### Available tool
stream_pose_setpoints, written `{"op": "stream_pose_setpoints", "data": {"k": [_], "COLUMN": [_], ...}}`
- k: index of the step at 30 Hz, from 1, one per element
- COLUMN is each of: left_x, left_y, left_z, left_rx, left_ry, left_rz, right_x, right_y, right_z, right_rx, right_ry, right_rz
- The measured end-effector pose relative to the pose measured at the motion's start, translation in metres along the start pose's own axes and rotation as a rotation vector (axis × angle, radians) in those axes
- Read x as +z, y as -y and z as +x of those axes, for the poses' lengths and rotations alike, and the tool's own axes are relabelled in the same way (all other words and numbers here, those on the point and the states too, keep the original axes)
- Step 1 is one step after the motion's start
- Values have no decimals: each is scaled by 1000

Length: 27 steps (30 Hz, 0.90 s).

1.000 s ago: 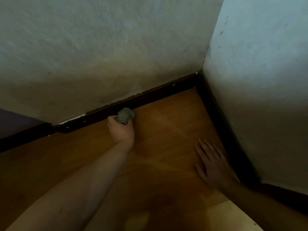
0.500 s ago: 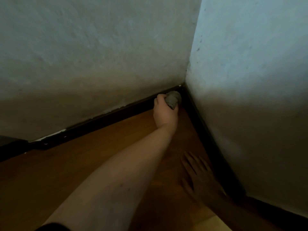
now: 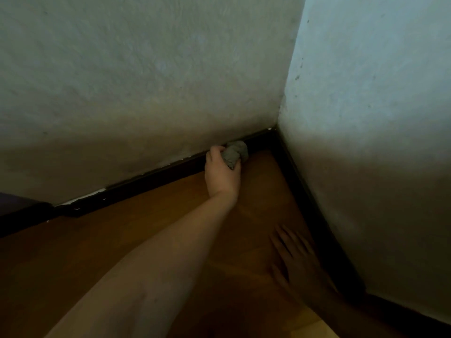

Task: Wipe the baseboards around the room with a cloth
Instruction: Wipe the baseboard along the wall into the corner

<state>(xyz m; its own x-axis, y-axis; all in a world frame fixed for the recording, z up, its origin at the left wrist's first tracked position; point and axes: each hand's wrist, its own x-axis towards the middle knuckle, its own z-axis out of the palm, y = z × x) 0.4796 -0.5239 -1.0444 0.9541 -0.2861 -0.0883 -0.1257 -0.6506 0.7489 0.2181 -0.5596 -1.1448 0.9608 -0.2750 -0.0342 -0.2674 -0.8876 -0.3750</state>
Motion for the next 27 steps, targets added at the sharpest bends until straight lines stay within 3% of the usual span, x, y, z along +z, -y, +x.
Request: {"op": "stream_pose_setpoints", "data": {"k": [10, 18, 23, 27], "left_x": [-67, -85, -59, -34], "left_y": [70, 81, 48, 6], "left_z": [1, -15, -17, 0], "left_rx": [-39, -368, -17, 118], "left_ry": [-65, -362, -104, 15], "left_rz": [-38, -310, -193, -150], "right_x": [-4, -9, -13, -7], "right_y": [2, 3, 7, 3], "right_z": [-2, -1, 2, 0], "right_rx": [9, 21, 20, 15], "right_ry": [67, 129, 119, 93], "right_rz": [-73, -89, -93, -81]}}
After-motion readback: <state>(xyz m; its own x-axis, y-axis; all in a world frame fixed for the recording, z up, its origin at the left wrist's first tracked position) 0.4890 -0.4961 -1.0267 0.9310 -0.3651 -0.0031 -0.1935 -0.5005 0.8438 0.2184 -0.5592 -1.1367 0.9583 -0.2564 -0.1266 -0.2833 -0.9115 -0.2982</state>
